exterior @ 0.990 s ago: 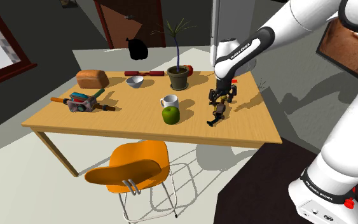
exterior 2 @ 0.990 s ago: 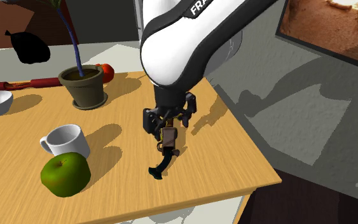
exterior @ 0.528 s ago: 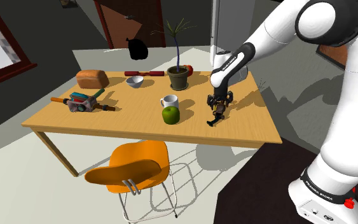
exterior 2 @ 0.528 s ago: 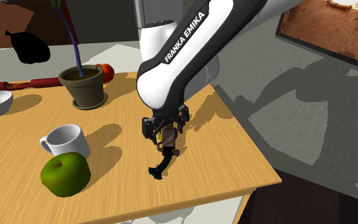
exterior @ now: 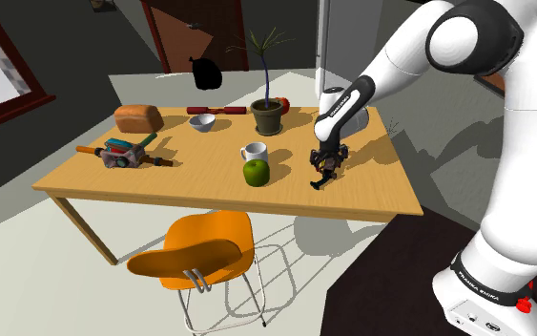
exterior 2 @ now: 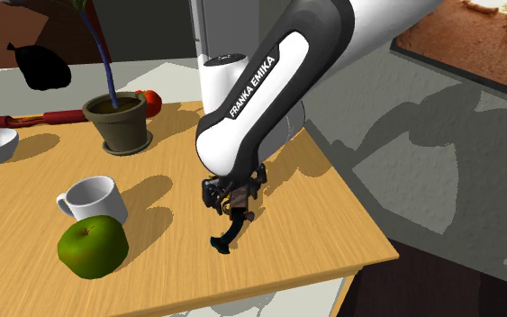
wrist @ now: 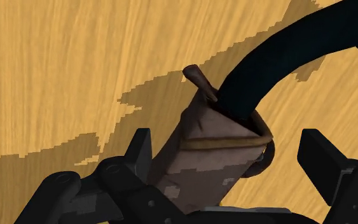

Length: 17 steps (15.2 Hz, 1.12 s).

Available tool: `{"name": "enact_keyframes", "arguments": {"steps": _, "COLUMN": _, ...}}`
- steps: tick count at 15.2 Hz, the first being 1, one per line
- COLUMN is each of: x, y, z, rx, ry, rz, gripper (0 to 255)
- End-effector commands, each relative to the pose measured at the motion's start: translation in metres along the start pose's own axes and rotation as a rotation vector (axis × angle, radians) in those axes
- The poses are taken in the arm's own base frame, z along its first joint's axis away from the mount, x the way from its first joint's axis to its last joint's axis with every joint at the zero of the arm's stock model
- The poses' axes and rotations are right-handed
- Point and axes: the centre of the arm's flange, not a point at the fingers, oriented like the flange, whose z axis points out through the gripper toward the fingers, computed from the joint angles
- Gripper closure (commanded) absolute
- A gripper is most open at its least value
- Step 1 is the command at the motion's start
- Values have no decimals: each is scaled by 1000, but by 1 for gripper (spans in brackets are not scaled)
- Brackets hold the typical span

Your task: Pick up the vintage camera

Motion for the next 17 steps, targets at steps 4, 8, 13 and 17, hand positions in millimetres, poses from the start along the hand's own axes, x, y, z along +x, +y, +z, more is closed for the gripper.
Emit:
{"name": "enact_keyframes", "arguments": {"steps": 4, "x": -1, "y": 0, "z": 2, "rx": 0, "ry": 0, "rz": 0, "gripper": 255}}
{"name": "enact_keyframes", "arguments": {"steps": 8, "x": 0, "y": 0, "z": 2, "rx": 0, "ry": 1, "rz": 0, "gripper": 255}}
{"name": "enact_keyframes", "arguments": {"steps": 13, "x": 2, "y": 1, "z": -13, "rx": 0, "ry": 0, "rz": 0, "gripper": 255}}
{"name": "enact_keyframes", "arguments": {"steps": 17, "x": 2, "y": 1, "z": -34, "rx": 0, "ry": 0, "rz": 0, "gripper": 255}}
